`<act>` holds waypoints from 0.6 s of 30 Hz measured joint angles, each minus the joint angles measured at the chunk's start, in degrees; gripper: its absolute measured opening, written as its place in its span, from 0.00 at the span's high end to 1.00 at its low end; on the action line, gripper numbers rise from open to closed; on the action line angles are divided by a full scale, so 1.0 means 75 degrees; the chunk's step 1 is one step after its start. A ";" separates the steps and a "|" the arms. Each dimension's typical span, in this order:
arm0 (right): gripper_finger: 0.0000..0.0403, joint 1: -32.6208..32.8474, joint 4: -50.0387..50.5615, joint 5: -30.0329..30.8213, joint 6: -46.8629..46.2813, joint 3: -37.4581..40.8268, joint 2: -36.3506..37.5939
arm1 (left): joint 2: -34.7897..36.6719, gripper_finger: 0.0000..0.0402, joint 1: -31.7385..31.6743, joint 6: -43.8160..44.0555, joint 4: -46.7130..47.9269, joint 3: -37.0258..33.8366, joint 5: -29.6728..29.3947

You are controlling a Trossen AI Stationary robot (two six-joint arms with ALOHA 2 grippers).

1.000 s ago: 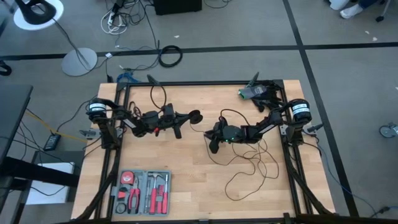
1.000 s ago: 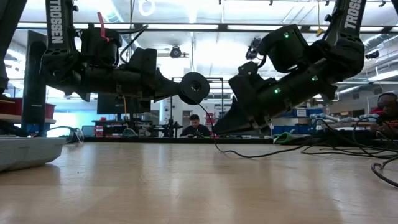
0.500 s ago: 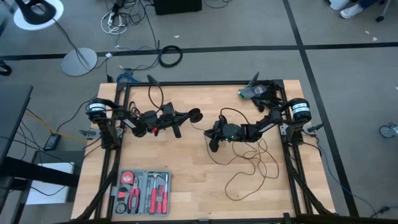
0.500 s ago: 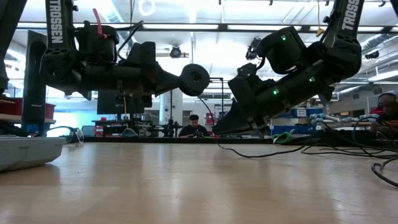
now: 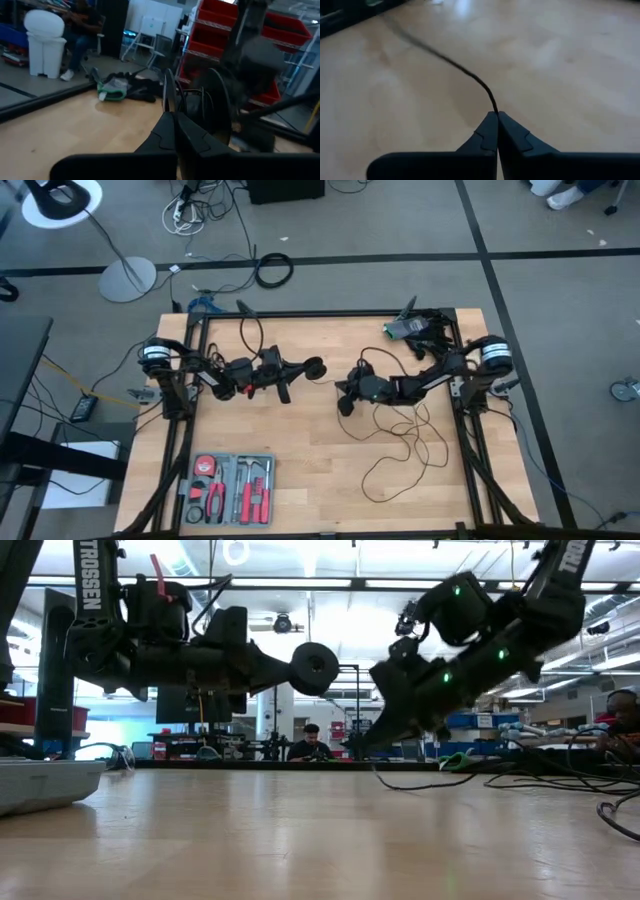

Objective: Coil cords
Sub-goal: Coil the black wire on the spool

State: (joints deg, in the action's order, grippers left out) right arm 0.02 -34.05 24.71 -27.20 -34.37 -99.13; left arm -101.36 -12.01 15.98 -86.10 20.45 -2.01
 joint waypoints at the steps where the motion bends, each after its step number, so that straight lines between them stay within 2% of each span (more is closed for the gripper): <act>1: 1.00 -0.0014 0.0259 0.0139 -0.0010 0.0000 0.0251 | 0.0000 1.00 0.0000 0.0034 0.0093 0.0000 0.0021; 4: 1.00 -0.0087 0.0864 0.0474 0.0018 0.0000 0.1106 | 0.0000 1.00 0.0000 0.0073 0.0391 0.0000 0.0028; 10: 1.00 -0.0303 0.2106 0.0349 0.0509 -0.0496 0.2372 | 0.0000 1.00 0.0000 -0.0074 0.0721 0.0003 0.0025; 13: 1.00 -0.0339 0.2854 0.0311 0.0802 -0.1148 0.2371 | 0.0000 1.00 0.0000 -0.0075 0.0736 0.0004 0.0025; 18: 1.00 -0.0339 0.4322 0.0296 0.1347 -0.2476 0.1576 | 0.0000 1.00 0.0015 -0.0089 0.0958 0.0186 0.0025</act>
State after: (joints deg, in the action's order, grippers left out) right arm -2.52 -1.64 26.93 -17.09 -52.94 -87.30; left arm -101.36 -11.90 15.31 -78.91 21.84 -1.83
